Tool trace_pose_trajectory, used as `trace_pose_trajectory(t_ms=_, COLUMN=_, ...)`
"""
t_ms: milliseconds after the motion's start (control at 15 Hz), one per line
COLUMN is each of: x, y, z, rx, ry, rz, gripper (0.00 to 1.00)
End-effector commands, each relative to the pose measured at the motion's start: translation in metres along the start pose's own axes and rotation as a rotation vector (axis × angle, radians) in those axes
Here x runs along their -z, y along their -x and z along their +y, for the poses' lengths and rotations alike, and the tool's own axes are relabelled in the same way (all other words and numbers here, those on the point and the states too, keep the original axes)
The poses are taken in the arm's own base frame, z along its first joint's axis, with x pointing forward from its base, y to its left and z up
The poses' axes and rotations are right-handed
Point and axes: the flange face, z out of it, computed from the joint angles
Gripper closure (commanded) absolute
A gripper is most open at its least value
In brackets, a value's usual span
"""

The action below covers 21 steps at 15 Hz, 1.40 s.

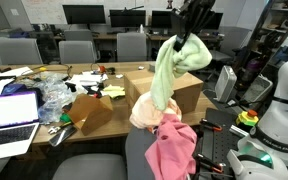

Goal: Get the three objects from the cardboard box then put them on the headrest of the grey chair

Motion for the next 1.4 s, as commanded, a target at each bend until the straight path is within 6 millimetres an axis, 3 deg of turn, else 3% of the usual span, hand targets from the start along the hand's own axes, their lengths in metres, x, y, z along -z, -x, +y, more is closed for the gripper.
trace_pose_trajectory(t_ms=0, x=-0.005, y=-0.004, z=-0.009, rx=0.040, ry=-0.007, rz=-0.045, gripper=0.99)
trace_pose_trajectory(t_ms=533, x=-0.040, y=-0.006, z=-0.017, rx=0.068, ry=0.017, rz=-0.128, gripper=0.99)
trace_pose_trajectory(t_ms=1333, x=-0.117, y=-0.001, z=-0.041, rx=0.071, ry=0.053, rz=-0.326, gripper=0.99)
